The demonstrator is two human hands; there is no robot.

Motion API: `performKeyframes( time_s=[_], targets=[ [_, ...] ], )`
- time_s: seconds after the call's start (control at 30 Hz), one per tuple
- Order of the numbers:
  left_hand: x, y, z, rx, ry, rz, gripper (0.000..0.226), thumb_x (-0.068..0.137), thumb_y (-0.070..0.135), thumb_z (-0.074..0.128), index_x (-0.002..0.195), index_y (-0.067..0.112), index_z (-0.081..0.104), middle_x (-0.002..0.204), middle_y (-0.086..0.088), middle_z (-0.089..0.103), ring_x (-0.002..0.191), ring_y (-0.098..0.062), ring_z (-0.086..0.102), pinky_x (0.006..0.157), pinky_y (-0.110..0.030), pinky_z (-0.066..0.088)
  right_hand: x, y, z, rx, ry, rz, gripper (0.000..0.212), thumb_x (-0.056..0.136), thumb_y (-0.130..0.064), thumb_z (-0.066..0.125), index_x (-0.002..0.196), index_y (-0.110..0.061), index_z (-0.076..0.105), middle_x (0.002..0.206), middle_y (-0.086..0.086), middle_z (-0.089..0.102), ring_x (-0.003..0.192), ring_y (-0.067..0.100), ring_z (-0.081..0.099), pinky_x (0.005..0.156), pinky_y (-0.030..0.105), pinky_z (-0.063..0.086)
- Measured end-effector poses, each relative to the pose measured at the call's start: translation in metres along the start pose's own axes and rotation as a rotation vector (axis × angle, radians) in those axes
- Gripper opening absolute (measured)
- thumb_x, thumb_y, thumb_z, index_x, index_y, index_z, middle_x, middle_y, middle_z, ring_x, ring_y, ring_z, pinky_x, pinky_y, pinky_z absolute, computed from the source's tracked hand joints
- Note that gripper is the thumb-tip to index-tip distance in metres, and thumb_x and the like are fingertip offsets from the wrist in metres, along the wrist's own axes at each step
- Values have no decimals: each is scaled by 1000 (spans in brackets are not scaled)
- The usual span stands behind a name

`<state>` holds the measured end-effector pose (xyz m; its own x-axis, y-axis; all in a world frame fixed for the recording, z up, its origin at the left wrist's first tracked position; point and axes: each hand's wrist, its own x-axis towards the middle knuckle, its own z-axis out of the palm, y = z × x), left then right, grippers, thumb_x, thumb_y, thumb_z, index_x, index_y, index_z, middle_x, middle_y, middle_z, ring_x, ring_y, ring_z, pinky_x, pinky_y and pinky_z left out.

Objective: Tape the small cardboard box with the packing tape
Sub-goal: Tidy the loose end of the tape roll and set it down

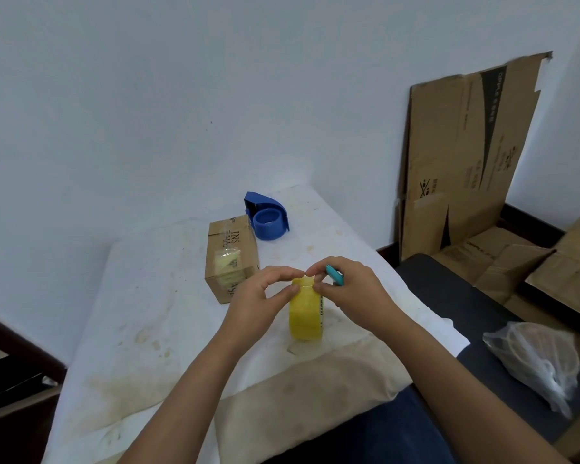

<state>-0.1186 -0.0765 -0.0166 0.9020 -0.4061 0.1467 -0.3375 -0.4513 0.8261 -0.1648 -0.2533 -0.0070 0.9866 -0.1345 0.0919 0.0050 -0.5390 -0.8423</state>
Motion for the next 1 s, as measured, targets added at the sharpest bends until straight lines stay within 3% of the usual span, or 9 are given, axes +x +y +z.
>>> performKeyframes(
  time_s=[0.3, 0.37, 0.43, 0.57, 0.7, 0.8, 0.87, 1.0],
  targets=[
    [-1, -2, 7, 92, 96, 81, 23, 92, 23, 64, 108, 39, 67, 105, 30, 60, 97, 30, 48, 79, 6, 37, 2, -4, 3, -141, 44, -22, 20, 91, -22, 61, 111, -22, 66, 116, 1, 64, 101, 11, 57, 90, 20, 43],
    [-2, -3, 8, 110, 107, 93, 23, 92, 24, 63, 110, 39, 67, 106, 29, 60, 98, 30, 47, 88, -1, 41, 2, -3, 4, -160, 50, -22, 20, 91, -24, 61, 111, -22, 66, 116, 2, 65, 104, 14, 58, 91, 20, 42],
    [-3, -3, 8, 122, 116, 103, 23, 92, 24, 63, 112, 34, 69, 106, 29, 60, 99, 30, 47, 100, -18, 44, 3, -2, 4, -167, 53, -20, 21, 91, -25, 61, 111, -22, 66, 116, 2, 65, 104, 15, 59, 89, 19, 41],
    [-3, -1, 12, 124, 163, 161, 24, 92, 21, 64, 114, 25, 72, 109, 21, 63, 99, 29, 49, 108, -40, 44, 3, -1, 5, -202, 68, -39, 20, 92, -26, 60, 111, -22, 66, 115, 3, 64, 103, 15, 58, 88, 18, 41],
    [-5, -4, 16, 162, 226, 253, 24, 92, 18, 64, 114, 20, 72, 110, 20, 62, 101, 30, 46, 108, -44, 45, 0, 2, 9, -203, 109, -80, 18, 92, -24, 60, 108, -20, 67, 111, 4, 64, 101, 16, 59, 88, 19, 43],
    [-6, -8, 19, 182, 258, 303, 23, 92, 19, 62, 113, 17, 73, 109, 16, 65, 103, 29, 47, 112, -40, 39, -2, 5, 13, -184, 141, -106, 16, 91, -23, 61, 104, -18, 68, 106, 5, 64, 97, 15, 59, 87, 20, 45],
    [-6, -9, 21, 198, 282, 325, 22, 92, 18, 62, 111, 15, 74, 108, 12, 68, 103, 24, 50, 113, -37, 37, -3, 7, 15, -167, 165, -124, 14, 90, -23, 62, 102, -18, 68, 103, 5, 65, 93, 13, 58, 85, 19, 47],
    [-5, -12, 23, 266, 326, 359, 17, 91, 14, 65, 104, 12, 75, 106, -3, 75, 106, -2, 56, 109, -41, 41, -4, 11, 17, -156, 188, -158, 13, 89, -22, 64, 99, -16, 68, 100, 5, 65, 89, 11, 57, 76, 5, 39]
  ],
)
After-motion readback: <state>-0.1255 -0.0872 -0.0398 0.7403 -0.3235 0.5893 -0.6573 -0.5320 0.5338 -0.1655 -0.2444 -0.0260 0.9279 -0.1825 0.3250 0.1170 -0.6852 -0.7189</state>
